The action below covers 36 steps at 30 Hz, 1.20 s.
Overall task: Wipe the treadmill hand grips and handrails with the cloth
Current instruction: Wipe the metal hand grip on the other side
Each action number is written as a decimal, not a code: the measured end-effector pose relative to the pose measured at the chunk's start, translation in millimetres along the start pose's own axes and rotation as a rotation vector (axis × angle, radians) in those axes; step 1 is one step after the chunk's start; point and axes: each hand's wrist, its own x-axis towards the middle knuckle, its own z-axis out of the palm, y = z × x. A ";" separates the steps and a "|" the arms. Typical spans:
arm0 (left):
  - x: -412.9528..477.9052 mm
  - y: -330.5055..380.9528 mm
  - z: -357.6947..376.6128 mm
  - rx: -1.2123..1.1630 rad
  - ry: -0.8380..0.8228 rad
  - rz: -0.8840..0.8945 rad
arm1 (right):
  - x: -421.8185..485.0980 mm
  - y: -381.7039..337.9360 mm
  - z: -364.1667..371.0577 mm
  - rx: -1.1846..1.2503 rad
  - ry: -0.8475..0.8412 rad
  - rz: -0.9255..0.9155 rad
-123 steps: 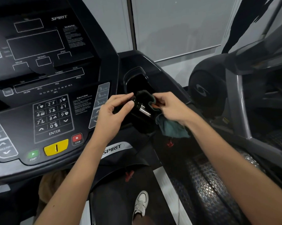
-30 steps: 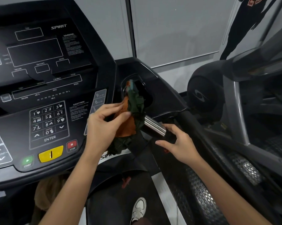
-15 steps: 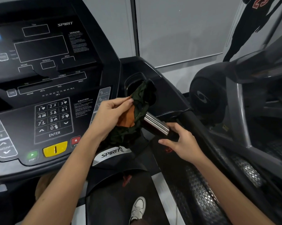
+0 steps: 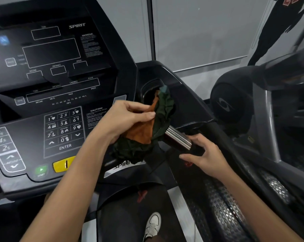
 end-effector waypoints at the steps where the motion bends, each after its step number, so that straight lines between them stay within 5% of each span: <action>1: 2.7 4.0 -0.9 -0.014 -0.035 -0.055 | 0.5 -0.6 -0.2 0.002 0.000 -0.003; 8: 1.4 -7.8 -9.2 -0.146 0.032 -0.167 | 0.4 1.2 0.6 0.071 -0.023 0.031; 14: -10.2 -12.6 -1.7 0.146 0.193 0.059 | -1.6 -2.2 2.0 0.093 -0.009 0.039; 20: 9.4 5.5 -3.1 -0.039 -0.048 -0.150 | -2.1 -5.3 1.6 0.069 -0.002 0.051; 23: 12.9 -6.8 -5.9 -0.037 0.001 -0.156 | -2.5 -5.5 1.5 0.071 0.001 0.053; 28: -4.2 -26.3 -7.4 -0.111 0.129 -0.092 | -2.7 -7.2 1.6 0.065 0.004 0.050; 33: -10.0 -22.0 -4.5 0.153 0.195 0.170 | -2.4 -6.9 1.8 0.088 0.003 0.040; 36: -2.1 -12.3 -1.8 0.198 0.144 0.167 | -1.2 -5.5 2.1 0.094 0.008 0.030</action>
